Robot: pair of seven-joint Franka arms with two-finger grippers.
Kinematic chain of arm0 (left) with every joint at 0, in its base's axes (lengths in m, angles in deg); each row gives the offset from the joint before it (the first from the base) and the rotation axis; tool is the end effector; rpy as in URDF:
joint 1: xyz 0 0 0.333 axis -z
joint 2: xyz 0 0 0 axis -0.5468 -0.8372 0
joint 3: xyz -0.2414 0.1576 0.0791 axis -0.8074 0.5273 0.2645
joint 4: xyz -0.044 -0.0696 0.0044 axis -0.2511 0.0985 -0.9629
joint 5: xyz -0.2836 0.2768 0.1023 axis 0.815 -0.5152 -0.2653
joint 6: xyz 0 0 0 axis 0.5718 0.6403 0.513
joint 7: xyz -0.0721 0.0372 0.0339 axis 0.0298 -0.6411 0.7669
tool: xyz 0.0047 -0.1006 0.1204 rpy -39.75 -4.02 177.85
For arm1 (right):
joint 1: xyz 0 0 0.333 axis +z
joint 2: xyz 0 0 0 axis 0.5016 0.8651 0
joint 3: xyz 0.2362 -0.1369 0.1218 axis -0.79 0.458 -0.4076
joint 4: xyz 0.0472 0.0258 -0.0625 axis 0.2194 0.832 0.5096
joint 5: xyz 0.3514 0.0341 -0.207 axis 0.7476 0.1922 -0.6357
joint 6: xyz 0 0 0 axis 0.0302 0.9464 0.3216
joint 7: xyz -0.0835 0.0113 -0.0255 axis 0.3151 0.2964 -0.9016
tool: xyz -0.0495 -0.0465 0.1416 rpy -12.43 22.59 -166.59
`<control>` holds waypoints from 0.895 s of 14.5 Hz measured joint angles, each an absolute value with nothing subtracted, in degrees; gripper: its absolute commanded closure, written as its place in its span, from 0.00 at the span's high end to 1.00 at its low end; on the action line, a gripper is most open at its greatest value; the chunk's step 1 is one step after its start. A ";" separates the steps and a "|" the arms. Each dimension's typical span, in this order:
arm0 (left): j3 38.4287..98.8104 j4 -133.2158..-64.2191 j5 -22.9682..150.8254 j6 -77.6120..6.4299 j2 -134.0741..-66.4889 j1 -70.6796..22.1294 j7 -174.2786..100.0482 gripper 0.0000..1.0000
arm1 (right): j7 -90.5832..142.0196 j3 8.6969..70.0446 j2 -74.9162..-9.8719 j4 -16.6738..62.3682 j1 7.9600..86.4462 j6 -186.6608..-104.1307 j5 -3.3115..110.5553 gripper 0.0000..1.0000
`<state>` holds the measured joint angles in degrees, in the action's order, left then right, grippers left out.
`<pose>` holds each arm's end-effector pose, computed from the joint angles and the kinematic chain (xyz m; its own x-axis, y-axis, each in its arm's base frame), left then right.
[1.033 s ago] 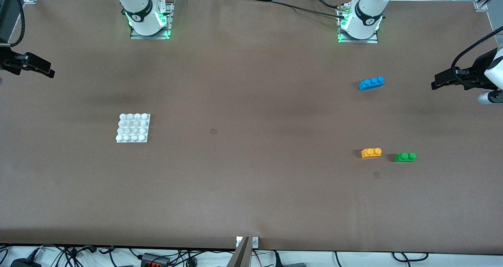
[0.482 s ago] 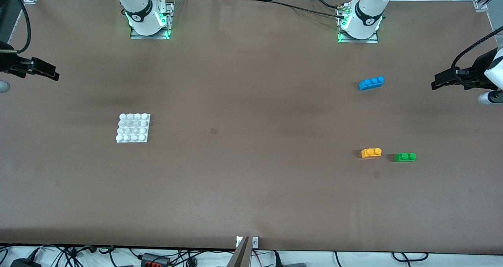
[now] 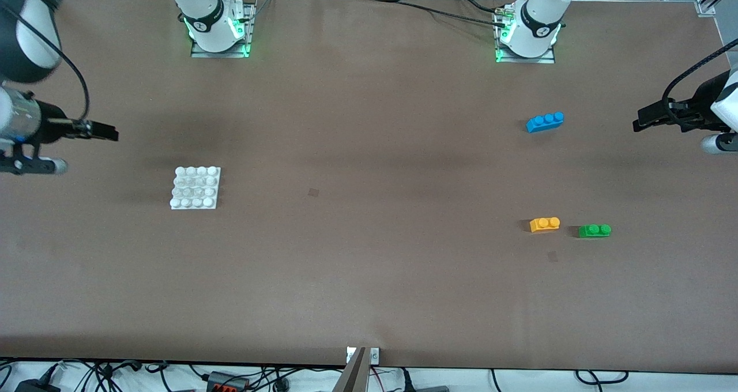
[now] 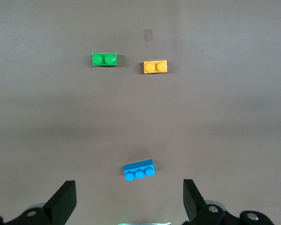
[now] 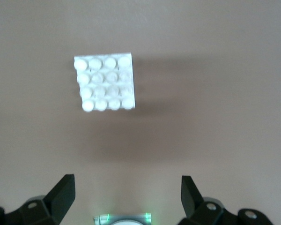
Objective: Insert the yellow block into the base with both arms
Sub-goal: 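Reach the right gripper down to the white base plate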
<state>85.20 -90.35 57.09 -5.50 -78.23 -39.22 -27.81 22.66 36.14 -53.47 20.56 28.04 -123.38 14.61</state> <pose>0.5714 0.0384 0.5079 0.9904 0.0243 -0.1358 0.0308 -0.9985 0.0459 0.5917 -0.0489 0.3803 0.9621 -0.0369 -0.2703 -0.0289 -0.9990 0.0335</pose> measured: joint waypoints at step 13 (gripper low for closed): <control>85.20 -90.36 57.09 -5.49 -78.23 -39.23 -27.81 1.00 | 22.66 36.15 -37.04 34.75 28.26 -155.76 19.07 0.85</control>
